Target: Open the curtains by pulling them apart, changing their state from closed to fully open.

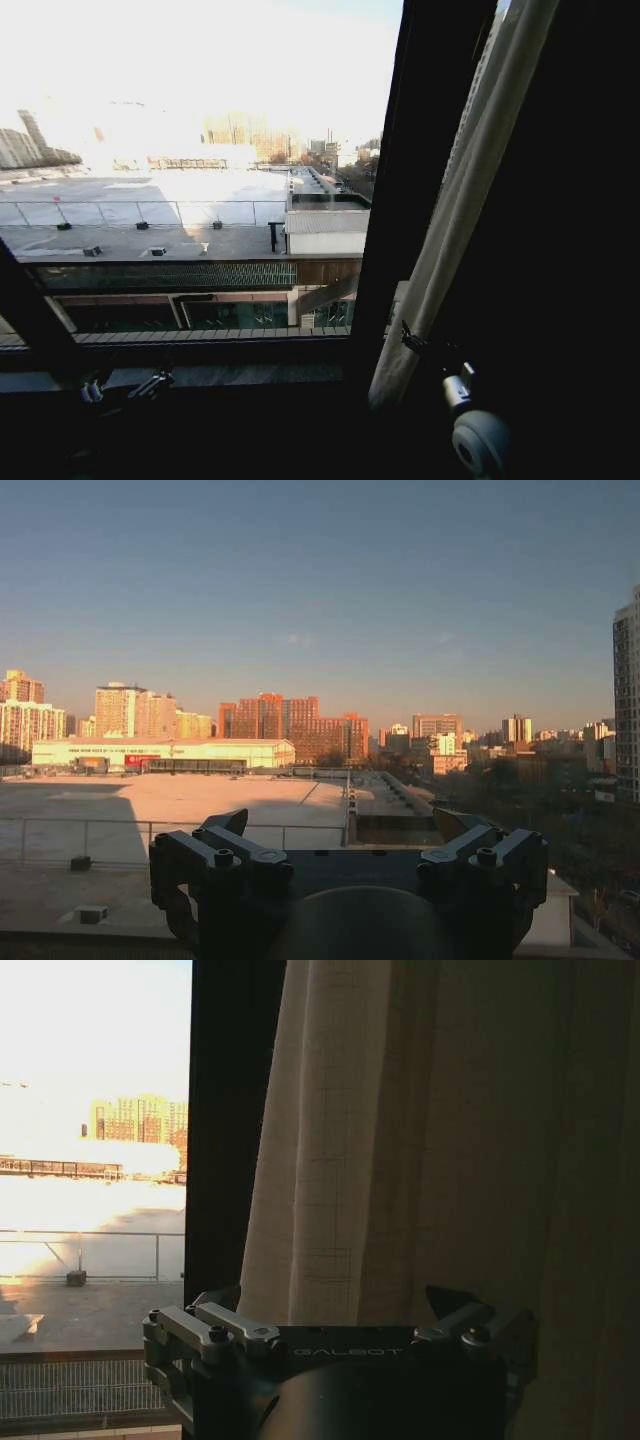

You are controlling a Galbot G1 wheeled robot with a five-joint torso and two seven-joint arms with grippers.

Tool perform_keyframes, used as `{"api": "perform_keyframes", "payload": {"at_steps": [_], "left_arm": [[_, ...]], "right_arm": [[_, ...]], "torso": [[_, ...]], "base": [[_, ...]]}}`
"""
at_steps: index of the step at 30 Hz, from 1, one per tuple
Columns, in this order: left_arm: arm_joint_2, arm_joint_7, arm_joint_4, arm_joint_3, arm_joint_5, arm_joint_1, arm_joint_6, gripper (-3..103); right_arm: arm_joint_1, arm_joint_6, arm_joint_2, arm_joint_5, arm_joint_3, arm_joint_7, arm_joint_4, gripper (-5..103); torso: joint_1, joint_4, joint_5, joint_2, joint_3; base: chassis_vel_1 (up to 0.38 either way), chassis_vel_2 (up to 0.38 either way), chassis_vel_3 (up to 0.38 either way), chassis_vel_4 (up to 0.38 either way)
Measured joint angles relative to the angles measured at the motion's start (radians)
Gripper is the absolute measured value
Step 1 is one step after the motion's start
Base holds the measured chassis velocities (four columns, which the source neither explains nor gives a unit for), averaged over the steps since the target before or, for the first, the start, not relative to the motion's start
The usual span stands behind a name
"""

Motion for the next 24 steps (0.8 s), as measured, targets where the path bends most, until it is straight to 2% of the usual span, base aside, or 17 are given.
{"api": "perform_keyframes", "payload": {"at_steps": [9, 11, 13, 16, 17, 20, 22, 24], "left_arm": [[0.018, -0.002, 0.000, 0.004, -0.003, 0.001, 0.000, 100], [0.029, -0.002, 0.000, 0.004, -0.003, 0.002, 0.001, 100], [0.031, -0.002, 0.000, 0.003, -0.003, 0.003, 0.001, 100], [0.027, -0.003, 0.000, 0.005, -0.003, 0.007, 0.001, 100], [0.027, -0.003, 0.000, 0.005, -0.003, 0.007, 0.001, 100], [0.019, -0.003, 0.000, 0.012, -0.003, 0.009, 0.001, 100], [0.017, -0.003, 0.000, 0.014, -0.003, 0.008, 0.000, 100], [0.017, -0.003, 0.000, 0.016, -0.003, 0.005, 0.001, 100]], "right_arm": [[0.118, 0.002, -0.023, 0.026, 0.005, -0.024, -0.123, 101], [0.150, 0.002, -0.030, 0.040, -0.006, -0.029, -0.144, 93], [0.159, 0.003, -0.032, 0.044, -0.008, -0.031, -0.149, 93], [0.174, 0.005, -0.040, 0.056, -0.012, -0.041, -0.155, 77], [0.174, 0.005, -0.040, 0.056, -0.012, -0.041, -0.155, 77], [0.179, 0.006, -0.046, 0.070, -0.017, -0.049, -0.155, 60], [0.180, 0.007, -0.048, 0.074, -0.020, -0.051, -0.155, 60], [0.182, 0.008, -0.050, 0.076, -0.025, -0.053, -0.155, 50]], "torso": [[0.000, 0.0000, -0.0002, 0.000, 0.000], [0.000, 0.0000, -0.0001, 0.000, 0.000], [0.000, 0.0000, -0.0002, 0.000, 0.000], [0.000, 0.0000, -0.0003, 0.000, 0.000], [0.000, 0.0000, -0.0003, 0.000, 0.000], [0.000, 0.0000, -0.0001, 0.000, 0.000], [0.000, 0.0000, -0.0002, 0.000, 0.000], [0.000, 0.0000, -0.0002, 0.000, 0.000]], "base": [[0.000, 0.000, 0.000, 0.000], [0.000, 0.000, 0.000, 0.000], [0.000, 0.000, 0.000, 0.000], [0.000, 0.000, 0.000, 0.000], [0.000, 0.000, 0.000, 0.000], [0.000, 0.000, 0.000, 0.000], [0.000, 0.000, 0.000, 0.000], [0.000, 0.000, 0.000, 0.000]]}}
